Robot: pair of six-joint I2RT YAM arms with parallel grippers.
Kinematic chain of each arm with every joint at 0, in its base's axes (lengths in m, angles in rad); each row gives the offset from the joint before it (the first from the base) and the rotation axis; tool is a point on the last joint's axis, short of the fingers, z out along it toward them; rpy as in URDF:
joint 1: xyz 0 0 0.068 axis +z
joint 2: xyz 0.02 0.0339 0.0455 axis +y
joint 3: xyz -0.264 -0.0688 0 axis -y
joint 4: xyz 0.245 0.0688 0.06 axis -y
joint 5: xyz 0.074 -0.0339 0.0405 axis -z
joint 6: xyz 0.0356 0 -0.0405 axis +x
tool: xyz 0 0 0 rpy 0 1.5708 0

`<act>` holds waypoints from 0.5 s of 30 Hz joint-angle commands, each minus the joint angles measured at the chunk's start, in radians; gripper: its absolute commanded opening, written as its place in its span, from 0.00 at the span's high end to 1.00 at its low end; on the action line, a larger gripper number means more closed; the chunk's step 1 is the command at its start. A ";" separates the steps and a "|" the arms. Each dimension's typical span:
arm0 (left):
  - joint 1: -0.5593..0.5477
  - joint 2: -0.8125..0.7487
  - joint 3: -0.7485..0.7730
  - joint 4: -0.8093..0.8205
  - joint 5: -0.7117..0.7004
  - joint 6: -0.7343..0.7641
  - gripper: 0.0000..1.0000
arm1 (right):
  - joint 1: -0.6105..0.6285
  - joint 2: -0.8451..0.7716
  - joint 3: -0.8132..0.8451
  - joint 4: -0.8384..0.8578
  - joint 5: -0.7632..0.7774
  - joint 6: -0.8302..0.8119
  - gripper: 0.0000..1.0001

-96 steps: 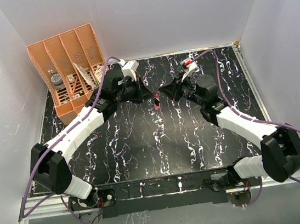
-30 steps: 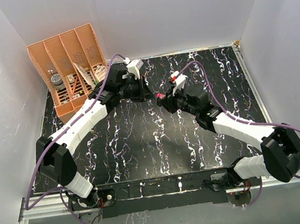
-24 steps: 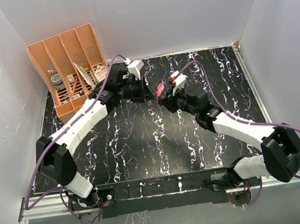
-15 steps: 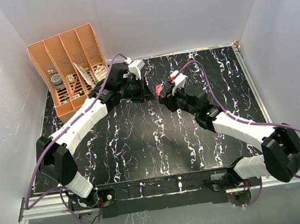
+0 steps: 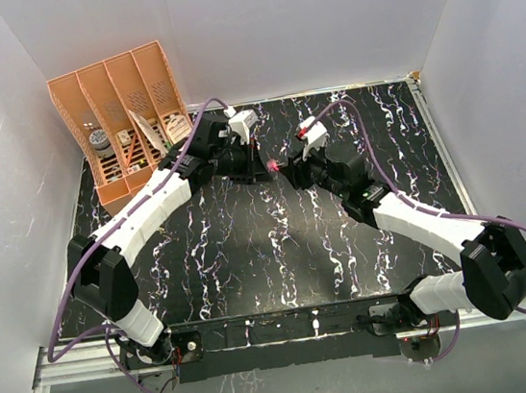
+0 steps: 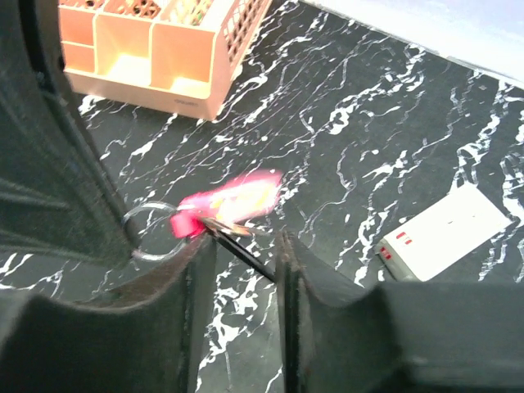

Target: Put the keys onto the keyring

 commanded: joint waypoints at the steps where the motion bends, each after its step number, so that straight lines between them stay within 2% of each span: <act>1: -0.001 -0.010 0.052 -0.088 0.017 0.021 1.00 | -0.011 -0.025 0.059 0.017 0.079 -0.005 0.62; 7: -0.001 0.006 0.102 -0.164 -0.004 0.083 1.00 | -0.011 -0.097 0.029 -0.028 0.147 0.007 0.56; 15: -0.001 0.070 0.202 -0.304 0.047 0.227 1.00 | -0.011 -0.158 0.012 -0.002 -0.002 -0.001 0.55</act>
